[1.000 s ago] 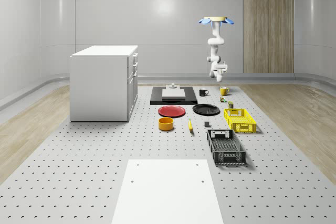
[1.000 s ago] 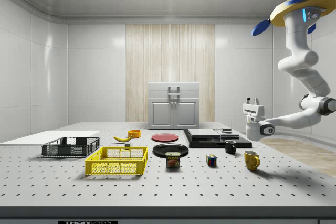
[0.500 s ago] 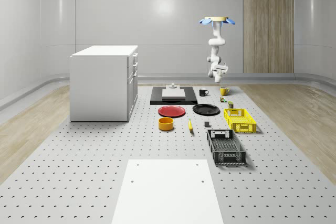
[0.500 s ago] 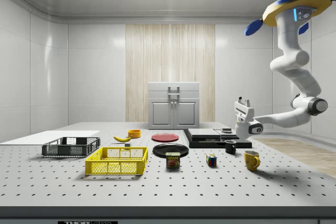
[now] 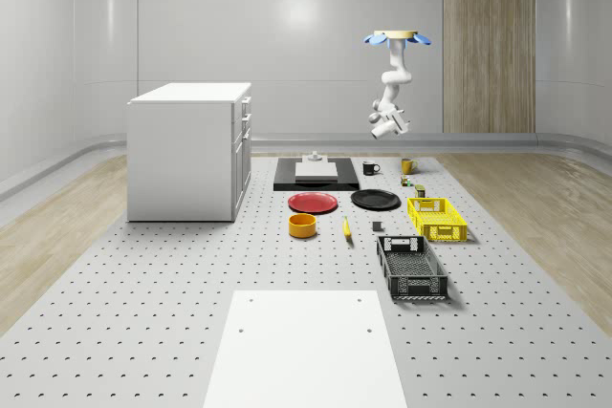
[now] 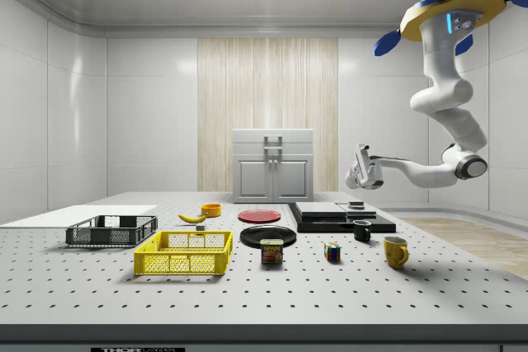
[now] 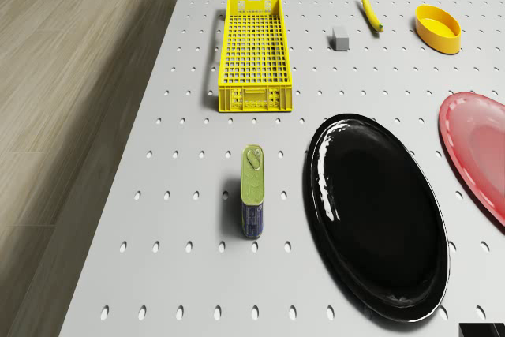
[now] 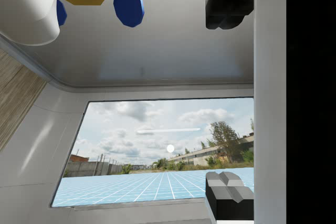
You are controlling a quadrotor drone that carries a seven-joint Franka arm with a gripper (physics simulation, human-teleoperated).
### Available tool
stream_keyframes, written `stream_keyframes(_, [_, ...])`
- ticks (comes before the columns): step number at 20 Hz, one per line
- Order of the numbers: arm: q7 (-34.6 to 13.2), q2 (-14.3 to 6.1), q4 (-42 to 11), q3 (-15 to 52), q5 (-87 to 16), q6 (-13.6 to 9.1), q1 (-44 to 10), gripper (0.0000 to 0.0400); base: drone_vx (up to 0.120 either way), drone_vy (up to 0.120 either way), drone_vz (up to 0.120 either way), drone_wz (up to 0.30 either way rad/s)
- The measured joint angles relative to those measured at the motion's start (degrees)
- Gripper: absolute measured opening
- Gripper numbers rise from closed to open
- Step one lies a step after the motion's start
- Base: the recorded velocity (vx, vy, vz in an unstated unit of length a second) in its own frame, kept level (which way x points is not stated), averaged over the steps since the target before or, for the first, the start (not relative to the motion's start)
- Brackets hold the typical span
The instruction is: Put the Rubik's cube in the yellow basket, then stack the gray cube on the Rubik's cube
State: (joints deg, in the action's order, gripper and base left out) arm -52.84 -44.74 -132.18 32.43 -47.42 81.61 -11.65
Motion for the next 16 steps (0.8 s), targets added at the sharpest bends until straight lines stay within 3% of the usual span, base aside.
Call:
stream_keyframes(4, [-8.2, -3.3, -14.7, 14.3, -25.9, -0.4, -8.4, 0.04, 0.12, 0.0, -0.12, 0.0])
stream_keyframes(8, [-18.4, -6.4, -26.2, 25.0, -47.3, -4.7, -20.4, 0.04, 0.08, 0.0, -0.12, 0.0])
stream_keyframes(13, [-27.9, -9.9, -31.9, 32.9, -60.8, -10.9, -34.0, 0.04, 0.0, 0.0, -0.12, 0.0])
stream_keyframes(16, [-31.3, -11.7, -33.0, 35.4, -64.0, -13.2, -39.2, 0.04, 0.093, 0.0, -0.12, 0.0])
